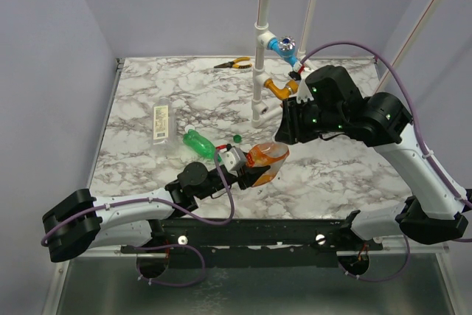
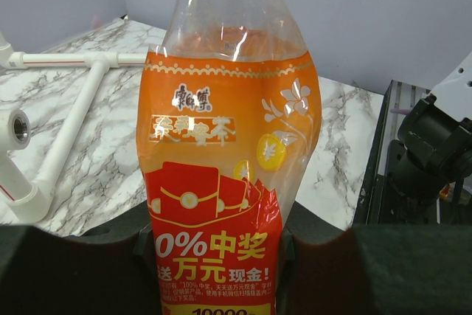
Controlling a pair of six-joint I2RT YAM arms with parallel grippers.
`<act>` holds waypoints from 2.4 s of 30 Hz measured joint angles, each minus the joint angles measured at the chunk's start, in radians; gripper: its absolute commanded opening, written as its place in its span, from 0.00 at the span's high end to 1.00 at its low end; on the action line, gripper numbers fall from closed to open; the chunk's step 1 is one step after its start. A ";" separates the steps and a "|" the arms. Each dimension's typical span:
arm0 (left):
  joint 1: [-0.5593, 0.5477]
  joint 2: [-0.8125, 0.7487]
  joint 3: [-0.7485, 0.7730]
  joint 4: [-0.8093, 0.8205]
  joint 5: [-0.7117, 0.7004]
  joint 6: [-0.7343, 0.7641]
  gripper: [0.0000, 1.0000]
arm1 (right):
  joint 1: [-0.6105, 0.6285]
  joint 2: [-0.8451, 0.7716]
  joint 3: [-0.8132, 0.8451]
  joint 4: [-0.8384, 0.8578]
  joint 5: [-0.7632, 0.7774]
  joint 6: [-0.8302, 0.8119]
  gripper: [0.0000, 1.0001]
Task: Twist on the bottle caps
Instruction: Screw the bottle cap onto the plastic bottle.
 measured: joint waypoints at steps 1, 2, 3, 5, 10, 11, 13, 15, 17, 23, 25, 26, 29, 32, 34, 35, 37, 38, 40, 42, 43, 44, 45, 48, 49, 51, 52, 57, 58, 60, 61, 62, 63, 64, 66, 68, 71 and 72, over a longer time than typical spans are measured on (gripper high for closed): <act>0.000 0.000 0.000 0.000 0.000 0.000 1.00 | 0.000 0.000 0.000 0.000 -0.003 0.001 0.65; 0.000 0.000 0.000 0.000 0.000 0.000 1.00 | 0.000 0.000 0.000 0.000 -0.004 0.001 0.67; 0.000 0.000 0.000 0.000 0.001 0.000 1.00 | 0.000 0.001 0.000 0.000 -0.006 0.002 0.68; 0.000 0.000 0.000 0.000 0.002 0.000 1.00 | 0.000 0.002 0.000 -0.001 -0.006 0.003 0.69; 0.006 -0.004 0.000 -0.010 0.009 0.006 1.00 | 0.000 0.011 0.001 -0.005 -0.006 0.004 0.72; 0.006 -0.005 0.000 -0.016 0.009 0.011 1.00 | 0.000 0.015 0.004 -0.011 -0.006 0.005 0.73; 0.006 -0.006 0.000 -0.024 0.009 0.021 1.00 | -0.001 0.024 0.013 -0.029 -0.006 0.007 0.74; 0.006 -0.006 0.000 -0.035 0.009 0.031 1.00 | -0.002 0.034 0.018 -0.045 -0.004 0.014 0.74; 0.006 -0.006 0.000 -0.047 0.008 0.046 1.00 | -0.002 0.042 0.021 -0.062 -0.001 0.021 0.74; 0.006 -0.006 0.000 -0.063 -0.011 0.100 1.00 | -0.007 0.056 0.024 -0.082 0.001 0.050 0.73; 0.006 -0.006 0.000 -0.058 -0.023 0.118 1.00 | -0.007 0.061 0.035 -0.085 0.001 0.064 0.74; 0.006 -0.005 0.003 -0.055 -0.029 0.129 1.00 | -0.008 0.064 0.040 -0.084 0.002 0.071 0.74; 0.006 0.006 0.014 -0.051 -0.050 0.153 1.00 | -0.014 0.069 0.050 -0.084 0.005 0.096 0.74; 0.006 0.024 0.022 -0.036 -0.069 0.167 1.00 | -0.021 0.077 0.062 -0.085 0.014 0.129 0.73; 0.006 0.035 0.023 -0.021 -0.084 0.174 1.00 | -0.023 0.087 0.070 -0.086 0.019 0.150 0.73; 0.006 0.041 0.023 -0.016 -0.092 0.178 1.00 | -0.026 0.094 0.076 -0.089 0.021 0.160 0.73; 0.006 0.049 0.023 -0.007 -0.108 0.182 1.00 | -0.027 0.107 0.086 -0.093 0.027 0.183 0.73; 0.006 0.053 0.023 -0.003 -0.115 0.184 1.00 | -0.028 0.114 0.092 -0.096 0.032 0.195 0.73; 0.006 0.058 0.023 0.004 -0.134 0.188 1.00 | -0.029 0.124 0.101 -0.098 0.040 0.219 0.71; 0.006 0.062 0.023 0.008 -0.145 0.192 1.00 | -0.030 0.132 0.108 -0.101 0.046 0.243 0.71; 0.006 0.064 0.023 0.010 -0.151 0.196 1.00 | -0.031 0.137 0.112 -0.103 0.049 0.255 0.71; 0.006 0.065 0.023 0.012 -0.158 0.199 1.00 | -0.031 0.141 0.116 -0.103 0.053 0.267 0.71; 0.006 0.068 0.023 0.015 -0.165 0.201 1.00 | -0.032 0.145 0.119 -0.105 0.056 0.279 0.71; 0.006 0.079 0.023 0.024 -0.177 0.203 1.00 | -0.033 0.158 0.129 -0.111 0.064 0.305 0.71; 0.006 0.084 0.023 0.028 -0.181 0.203 1.00 | -0.033 0.161 0.132 -0.113 0.066 0.312 0.70; 0.006 0.094 0.023 0.039 -0.186 0.203 1.00 | -0.033 0.164 0.132 -0.115 0.069 0.324 0.69; 0.006 0.098 0.023 0.042 -0.187 0.202 1.00 | -0.034 0.164 0.132 -0.116 0.070 0.331 0.68; 0.006 0.105 0.023 0.051 -0.193 0.202 1.00 | -0.034 0.166 0.132 -0.118 0.076 0.355 0.64; 0.006 0.106 0.023 0.053 -0.194 0.202 1.00 | -0.034 0.166 0.132 -0.118 0.076 0.357 0.63; 0.006 0.107 0.023 0.055 -0.196 0.202 1.00 | -0.034 0.168 0.133 -0.118 0.075 0.362 0.62; 0.006 0.107 0.023 0.068 -0.196 0.202 1.00 | -0.032 0.170 0.133 -0.120 0.065 0.368 0.62; 0.005 0.107 0.024 0.083 -0.196 0.201 1.00 | -0.027 0.174 0.133 -0.121 0.053 0.376 0.61; 0.006 0.107 0.024 0.090 -0.198 0.201 1.00 | -0.024 0.177 0.133 -0.121 0.049 0.382 0.61; 0.006 0.107 0.024 0.091 -0.200 0.199 1.00 | -0.022 0.179 0.133 -0.123 0.045 0.383 0.61; 0.006 0.108 0.024 0.101 -0.203 0.195 1.00 | -0.019 0.182 0.133 -0.128 0.023 0.389 0.61; 0.005 0.108 0.028 0.126 -0.204 0.193 1.00 | -0.008 0.191 0.133 -0.130 -0.008 0.394 0.60; 0.006 0.109 0.030 0.133 -0.212 0.187 1.00 | -0.002 0.203 0.133 -0.136 -0.029 0.394 0.60; 0.006 0.111 0.030 0.134 -0.213 0.185 1.00 | -0.001 0.204 0.133 -0.137 -0.034 0.394 0.59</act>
